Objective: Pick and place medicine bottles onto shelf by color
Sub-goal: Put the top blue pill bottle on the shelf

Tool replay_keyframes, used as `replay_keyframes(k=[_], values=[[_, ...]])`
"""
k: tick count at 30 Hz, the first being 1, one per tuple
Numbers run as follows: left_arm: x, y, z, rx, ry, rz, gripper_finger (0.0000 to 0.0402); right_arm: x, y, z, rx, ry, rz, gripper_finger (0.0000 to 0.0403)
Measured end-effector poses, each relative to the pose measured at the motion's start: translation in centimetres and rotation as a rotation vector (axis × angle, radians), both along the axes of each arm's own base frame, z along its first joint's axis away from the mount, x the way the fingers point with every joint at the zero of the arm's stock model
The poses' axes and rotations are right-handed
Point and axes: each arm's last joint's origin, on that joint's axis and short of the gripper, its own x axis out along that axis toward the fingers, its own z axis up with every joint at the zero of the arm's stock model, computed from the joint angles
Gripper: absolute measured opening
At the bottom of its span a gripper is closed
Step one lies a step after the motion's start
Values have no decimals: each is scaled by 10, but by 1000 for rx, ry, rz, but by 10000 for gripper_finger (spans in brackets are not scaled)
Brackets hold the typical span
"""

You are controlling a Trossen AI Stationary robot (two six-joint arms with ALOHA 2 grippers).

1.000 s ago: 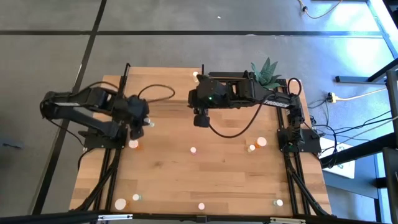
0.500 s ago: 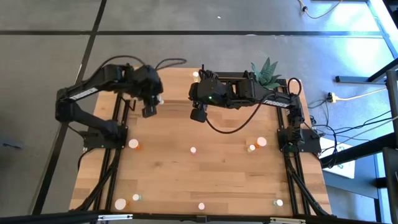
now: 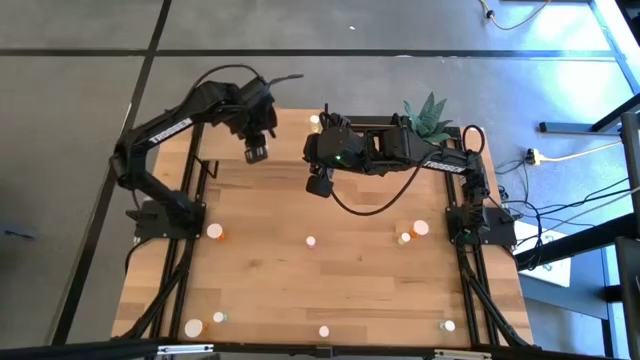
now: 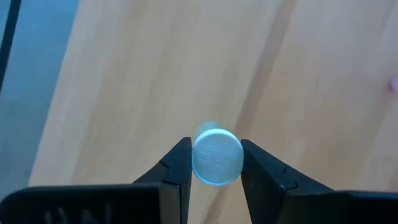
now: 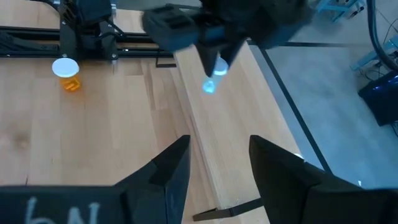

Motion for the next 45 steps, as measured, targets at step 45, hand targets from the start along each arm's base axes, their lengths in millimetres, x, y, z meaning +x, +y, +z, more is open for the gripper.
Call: replay_keyframes(k=[45], values=[[34,93,-20,-11,1,-170,95,0,0,1,1,-7,1,165]])
